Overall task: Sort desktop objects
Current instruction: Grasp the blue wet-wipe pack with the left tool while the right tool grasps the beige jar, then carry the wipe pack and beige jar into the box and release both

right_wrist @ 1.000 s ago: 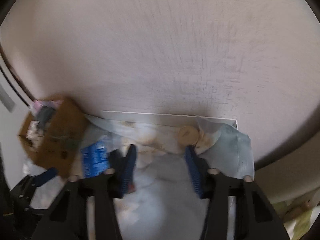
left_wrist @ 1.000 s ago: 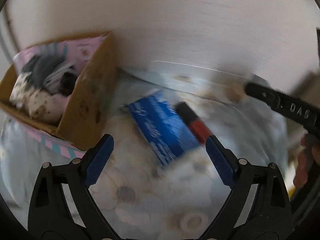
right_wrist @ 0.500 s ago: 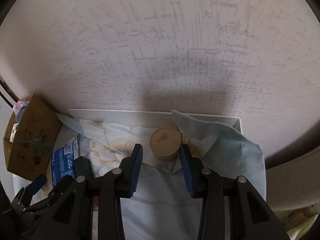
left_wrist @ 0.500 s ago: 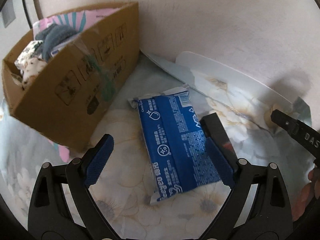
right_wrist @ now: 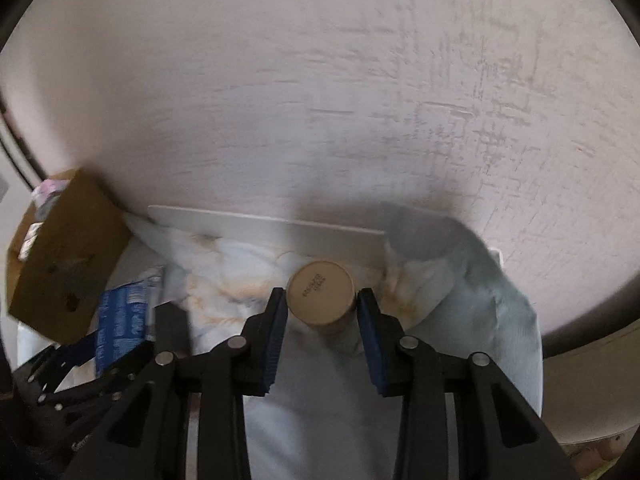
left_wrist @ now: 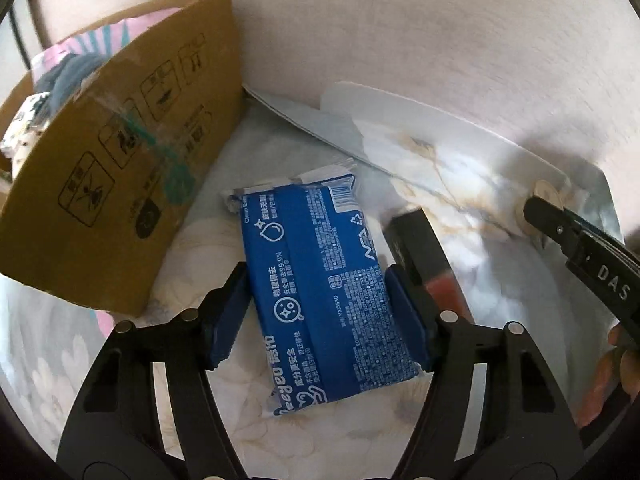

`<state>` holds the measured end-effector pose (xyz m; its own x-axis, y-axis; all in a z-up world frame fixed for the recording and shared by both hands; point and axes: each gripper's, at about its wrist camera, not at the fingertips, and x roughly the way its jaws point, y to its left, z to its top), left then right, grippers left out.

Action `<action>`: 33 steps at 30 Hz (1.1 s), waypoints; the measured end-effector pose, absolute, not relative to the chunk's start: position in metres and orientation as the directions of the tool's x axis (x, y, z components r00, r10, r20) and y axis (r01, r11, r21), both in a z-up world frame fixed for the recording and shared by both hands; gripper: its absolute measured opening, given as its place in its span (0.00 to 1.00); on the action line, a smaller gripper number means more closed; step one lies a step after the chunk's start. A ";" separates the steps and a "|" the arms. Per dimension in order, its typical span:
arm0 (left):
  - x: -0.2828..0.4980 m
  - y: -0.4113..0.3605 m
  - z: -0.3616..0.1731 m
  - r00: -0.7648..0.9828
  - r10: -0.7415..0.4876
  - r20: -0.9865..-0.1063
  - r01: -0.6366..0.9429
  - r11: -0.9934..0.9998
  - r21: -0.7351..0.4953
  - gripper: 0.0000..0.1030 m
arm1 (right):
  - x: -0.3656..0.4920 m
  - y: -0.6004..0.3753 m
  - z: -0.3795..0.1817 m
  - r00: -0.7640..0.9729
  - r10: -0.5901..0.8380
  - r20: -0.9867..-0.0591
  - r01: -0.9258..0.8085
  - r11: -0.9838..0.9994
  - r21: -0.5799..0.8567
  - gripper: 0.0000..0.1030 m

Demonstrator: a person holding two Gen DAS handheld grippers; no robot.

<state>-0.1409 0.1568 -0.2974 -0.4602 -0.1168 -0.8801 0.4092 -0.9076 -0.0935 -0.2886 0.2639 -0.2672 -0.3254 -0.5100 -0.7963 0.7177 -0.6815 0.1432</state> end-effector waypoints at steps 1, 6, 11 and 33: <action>-0.139 0.155 -0.298 -0.463 -0.106 -0.880 0.401 -0.910 -0.102 0.62 | -0.285 0.267 -0.267 -0.323 -0.517 -0.793 0.721 -0.677 0.148 0.32; -0.134 0.148 -0.299 -0.465 -0.082 -0.882 0.361 -0.927 -0.104 0.62 | -0.269 0.287 -0.268 -0.307 -0.545 -0.780 0.726 -0.664 0.178 0.32; -0.133 0.141 -0.301 -0.461 -0.059 -0.886 0.335 -0.936 -0.112 0.60 | -0.264 0.290 -0.267 -0.284 -0.545 -0.789 0.704 -0.677 0.213 0.32; -0.101 0.130 -0.243 -0.473 0.068 -0.878 0.101 -0.986 -0.131 0.57 | -0.229 0.269 -0.195 -0.335 -0.575 -0.746 0.663 -0.707 0.246 0.32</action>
<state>-0.1013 0.1297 -0.2426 -0.4733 0.0680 -0.8783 0.1009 -0.9863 -0.1307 -0.2293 0.2688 -0.1947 -0.3354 -0.5747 -0.7465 0.6631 -0.7069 0.2463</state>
